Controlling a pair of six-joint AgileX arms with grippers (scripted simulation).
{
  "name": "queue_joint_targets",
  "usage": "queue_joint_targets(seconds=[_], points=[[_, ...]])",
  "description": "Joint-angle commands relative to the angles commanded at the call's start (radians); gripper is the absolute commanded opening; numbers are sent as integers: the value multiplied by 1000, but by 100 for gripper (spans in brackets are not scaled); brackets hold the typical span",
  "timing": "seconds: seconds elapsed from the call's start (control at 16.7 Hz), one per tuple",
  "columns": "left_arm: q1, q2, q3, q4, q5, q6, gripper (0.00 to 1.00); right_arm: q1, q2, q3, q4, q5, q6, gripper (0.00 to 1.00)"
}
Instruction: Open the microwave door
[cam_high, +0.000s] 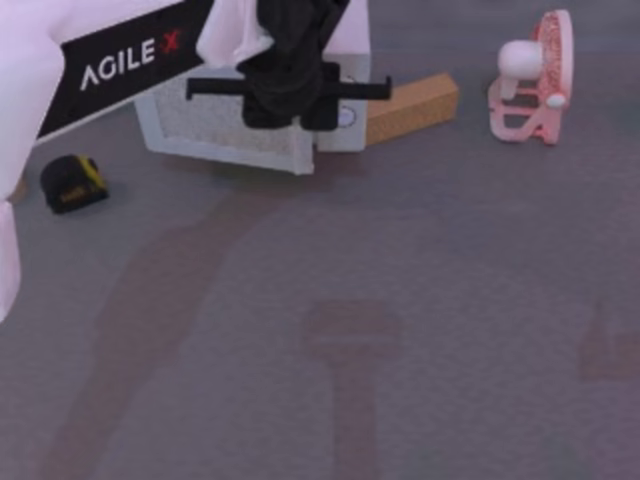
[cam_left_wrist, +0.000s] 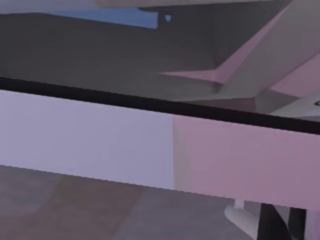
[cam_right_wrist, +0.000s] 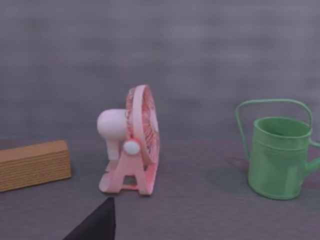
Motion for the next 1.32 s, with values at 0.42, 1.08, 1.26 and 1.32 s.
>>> queue_joint_targets(seconds=[0.42,1.08,1.26,1.32], points=[[0,0,0,0,0,0,0,0,0,0,0,0,0,100],[12,-84,-138,66,50,98,0,0,0,0,0,0,0,100],[14,-96,-149,76,55,107,0,0,0,0,0,0,0,100],[14,-96,-149,76,55,107,0,0,0,0,0,0,0,100]])
